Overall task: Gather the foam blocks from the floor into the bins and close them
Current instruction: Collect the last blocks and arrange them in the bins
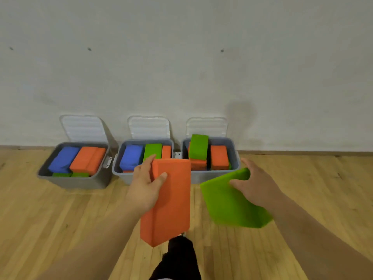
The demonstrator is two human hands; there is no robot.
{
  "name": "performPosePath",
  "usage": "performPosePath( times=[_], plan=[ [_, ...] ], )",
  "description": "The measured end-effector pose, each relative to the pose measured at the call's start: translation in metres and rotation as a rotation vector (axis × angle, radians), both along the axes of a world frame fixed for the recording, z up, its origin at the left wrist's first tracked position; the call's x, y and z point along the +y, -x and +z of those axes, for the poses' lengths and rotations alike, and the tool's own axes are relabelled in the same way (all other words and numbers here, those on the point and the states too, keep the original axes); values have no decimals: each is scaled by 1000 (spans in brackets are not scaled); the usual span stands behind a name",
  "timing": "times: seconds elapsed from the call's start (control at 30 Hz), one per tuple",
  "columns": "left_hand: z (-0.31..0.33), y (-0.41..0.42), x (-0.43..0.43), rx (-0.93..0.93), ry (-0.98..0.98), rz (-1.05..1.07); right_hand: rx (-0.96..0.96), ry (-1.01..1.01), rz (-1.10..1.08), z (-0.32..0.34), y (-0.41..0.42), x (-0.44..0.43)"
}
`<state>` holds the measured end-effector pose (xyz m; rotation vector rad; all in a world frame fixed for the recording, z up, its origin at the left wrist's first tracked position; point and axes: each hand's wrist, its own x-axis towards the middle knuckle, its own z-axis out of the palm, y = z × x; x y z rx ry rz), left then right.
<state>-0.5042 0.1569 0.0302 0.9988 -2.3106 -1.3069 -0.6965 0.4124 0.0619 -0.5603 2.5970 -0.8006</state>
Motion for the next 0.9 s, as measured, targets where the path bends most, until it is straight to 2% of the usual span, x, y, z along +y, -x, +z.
performPosePath(
  times=[0.27,0.4,0.57,0.73,0.83,0.9],
  plan=[
    [-107,265,-128,-121,-44,-204,-122,-44,-183,-109,187,-87],
    [-165,371,-180,-225,-139,-208,-158,-41,-273,-158,275,-131],
    [-263,476,-224,-260,-234,-226,-50,32,-296,-246,389,-186],
    [-363,571,-240,-169,-291,-185,87,75,-214,-386,488,-222],
    [-416,620,-251,-137,-195,-187,125,67,-151,-462,524,-236],
    [-447,645,-254,-272,81,-168,158,-4,-96,-504,535,-242]
  ],
)
